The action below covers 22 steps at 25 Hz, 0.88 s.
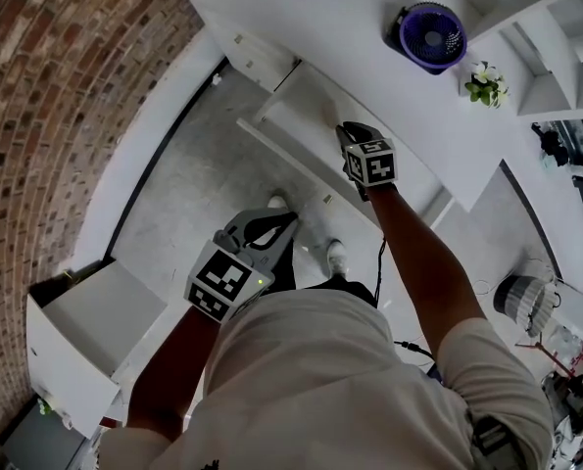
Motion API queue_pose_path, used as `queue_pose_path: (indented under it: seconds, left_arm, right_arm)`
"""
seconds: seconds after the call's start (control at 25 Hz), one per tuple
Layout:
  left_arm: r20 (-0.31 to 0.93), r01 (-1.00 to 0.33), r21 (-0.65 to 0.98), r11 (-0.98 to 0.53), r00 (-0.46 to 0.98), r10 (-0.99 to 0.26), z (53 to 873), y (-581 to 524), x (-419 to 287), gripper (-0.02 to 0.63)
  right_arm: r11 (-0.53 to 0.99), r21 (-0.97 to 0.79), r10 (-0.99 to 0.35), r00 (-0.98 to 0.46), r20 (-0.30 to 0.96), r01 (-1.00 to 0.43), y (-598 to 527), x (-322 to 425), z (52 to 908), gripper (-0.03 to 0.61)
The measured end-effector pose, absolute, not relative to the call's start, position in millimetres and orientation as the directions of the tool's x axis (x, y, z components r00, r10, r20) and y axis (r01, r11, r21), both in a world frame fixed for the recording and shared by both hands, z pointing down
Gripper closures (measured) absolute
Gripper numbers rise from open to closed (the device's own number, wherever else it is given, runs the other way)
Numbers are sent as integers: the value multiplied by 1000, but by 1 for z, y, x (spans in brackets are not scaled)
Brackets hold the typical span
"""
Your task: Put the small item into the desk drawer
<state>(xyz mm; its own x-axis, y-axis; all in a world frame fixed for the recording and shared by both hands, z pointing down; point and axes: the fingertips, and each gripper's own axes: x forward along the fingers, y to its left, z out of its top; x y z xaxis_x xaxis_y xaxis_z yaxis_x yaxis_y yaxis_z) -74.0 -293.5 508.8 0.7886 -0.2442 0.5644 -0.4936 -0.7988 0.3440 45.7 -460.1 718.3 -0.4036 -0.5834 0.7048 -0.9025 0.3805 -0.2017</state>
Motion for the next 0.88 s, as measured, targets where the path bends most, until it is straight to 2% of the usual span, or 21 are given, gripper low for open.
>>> queue_pose_path:
  seconds: [0.28,0.88]
  left_arm:
    - [560,-511,330,-793,783,-271,503,-262,-49,607]
    - [519,-553,310,-773,780,-350,483,-205,8,607]
  right_arm:
    - [434,-222,-587,-461,666,-873,-424,53,692,565]
    - [562,-248,-556,-583,592,-789,-324,85,621,565]
